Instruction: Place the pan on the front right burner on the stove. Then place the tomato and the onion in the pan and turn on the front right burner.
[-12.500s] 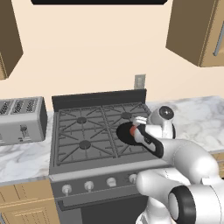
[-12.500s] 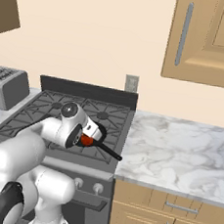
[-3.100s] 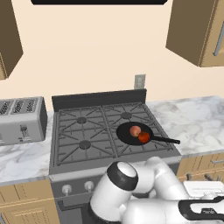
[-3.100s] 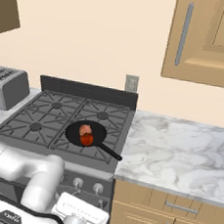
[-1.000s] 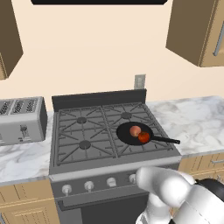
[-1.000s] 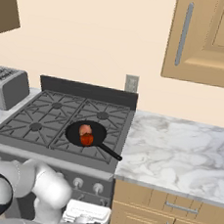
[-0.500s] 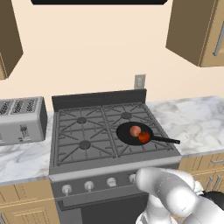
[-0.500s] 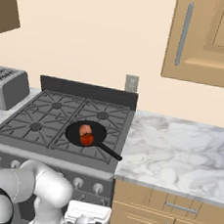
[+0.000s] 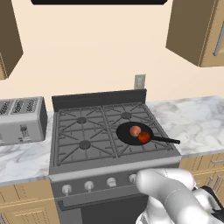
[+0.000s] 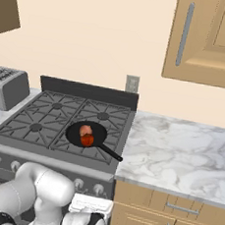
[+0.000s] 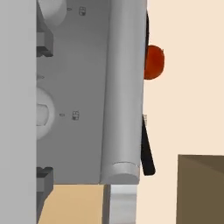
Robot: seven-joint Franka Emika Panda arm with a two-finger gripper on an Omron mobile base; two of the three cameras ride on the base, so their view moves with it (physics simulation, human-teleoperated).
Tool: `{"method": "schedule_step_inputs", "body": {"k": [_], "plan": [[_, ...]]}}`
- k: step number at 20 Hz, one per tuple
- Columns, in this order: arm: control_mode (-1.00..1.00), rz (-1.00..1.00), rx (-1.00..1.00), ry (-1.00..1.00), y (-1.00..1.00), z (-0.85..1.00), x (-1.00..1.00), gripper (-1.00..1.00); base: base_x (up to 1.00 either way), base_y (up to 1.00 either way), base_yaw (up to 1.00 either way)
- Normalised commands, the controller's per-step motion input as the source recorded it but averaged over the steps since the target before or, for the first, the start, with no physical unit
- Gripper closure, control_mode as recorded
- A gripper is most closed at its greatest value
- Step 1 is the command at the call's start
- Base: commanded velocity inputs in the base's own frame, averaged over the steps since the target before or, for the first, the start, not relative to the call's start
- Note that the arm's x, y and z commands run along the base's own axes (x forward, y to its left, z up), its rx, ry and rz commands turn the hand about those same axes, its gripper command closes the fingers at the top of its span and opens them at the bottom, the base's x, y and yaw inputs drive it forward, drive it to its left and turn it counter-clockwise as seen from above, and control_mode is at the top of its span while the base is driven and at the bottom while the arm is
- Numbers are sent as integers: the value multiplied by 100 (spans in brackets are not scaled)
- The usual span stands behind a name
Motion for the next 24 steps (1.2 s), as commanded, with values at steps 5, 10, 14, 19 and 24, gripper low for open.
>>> {"method": "schedule_step_inputs", "body": {"k": [5, 10, 14, 19, 24], "plan": [[-100, 0, 0, 0, 0, -25, 0, -100, 0, 0, 0], [-100, 0, 0, 0, 0, -14, 0, -100, 0, 0, 0], [-100, 0, 0, 0, 0, 0, 0, -100, 0, 0, 0], [-100, 0, 0, 0, 0, 4, 3, -100, 0, 0, 0], [-100, 0, 0, 0, 0, 12, 0, -100, 0, 0, 0]]}}
